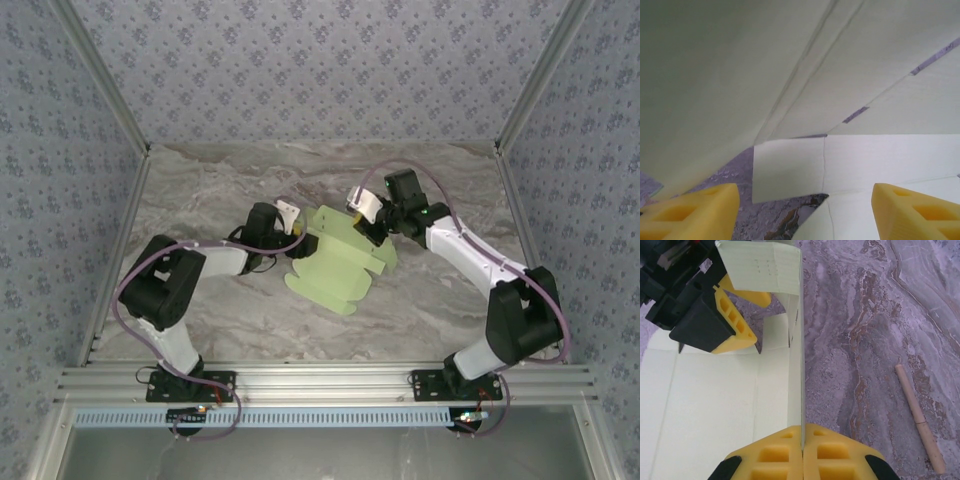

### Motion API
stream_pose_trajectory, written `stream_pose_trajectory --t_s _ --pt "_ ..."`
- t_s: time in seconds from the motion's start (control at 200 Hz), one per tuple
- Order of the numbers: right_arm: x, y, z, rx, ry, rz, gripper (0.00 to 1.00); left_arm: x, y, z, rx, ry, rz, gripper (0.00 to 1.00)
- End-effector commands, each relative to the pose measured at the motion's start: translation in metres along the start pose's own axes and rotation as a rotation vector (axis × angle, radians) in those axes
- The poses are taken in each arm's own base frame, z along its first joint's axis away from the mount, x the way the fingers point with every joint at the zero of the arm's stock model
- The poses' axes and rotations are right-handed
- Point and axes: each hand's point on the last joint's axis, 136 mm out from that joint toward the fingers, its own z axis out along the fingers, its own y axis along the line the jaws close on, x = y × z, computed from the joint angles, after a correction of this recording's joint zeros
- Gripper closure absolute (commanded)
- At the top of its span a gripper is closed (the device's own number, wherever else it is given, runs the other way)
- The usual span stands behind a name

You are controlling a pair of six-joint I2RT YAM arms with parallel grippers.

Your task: Fold the paper box

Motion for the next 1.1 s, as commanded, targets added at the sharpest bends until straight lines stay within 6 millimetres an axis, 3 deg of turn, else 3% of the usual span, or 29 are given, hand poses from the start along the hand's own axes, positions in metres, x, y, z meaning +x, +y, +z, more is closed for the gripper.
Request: stream_pose_trajectory --t_s 0.0,0.18,0.34,0.725,1.009,1.094 --pt "-0.029 -0.014 -0.013 -0.039 -0.076 0.107 1.0 -0.006 -0.008 0.004 0.04 -0.029 0.044 0.28" --pt "-0.027 -0.027 -0.016 -0.096 -0.095 0.256 1.0 -0.001 -0.006 0.009 0.029 -0.021 0.053 0.26" --pt "-0.027 -0.033 -0.018 -0.095 -0.081 0.288 1.0 0.001 -0.009 0.003 0.019 -0.031 0.059 0.24" --pt "-0.042 -0.029 -0.041 -0.208 -0.131 0.386 1.0 -0.02 -0.024 -0.037 0.104 -0.131 0.135 0.19" --pt "-0.049 -0.023 -0.047 -0.248 -0.151 0.387 1.0 -0.042 -0.026 -0.046 0.133 -0.206 0.155 0.18" --pt "-0.047 -0.023 -0.045 -0.247 -0.143 0.395 1.0 -0.048 -0.033 -0.05 0.168 -0.239 0.164 0.24"
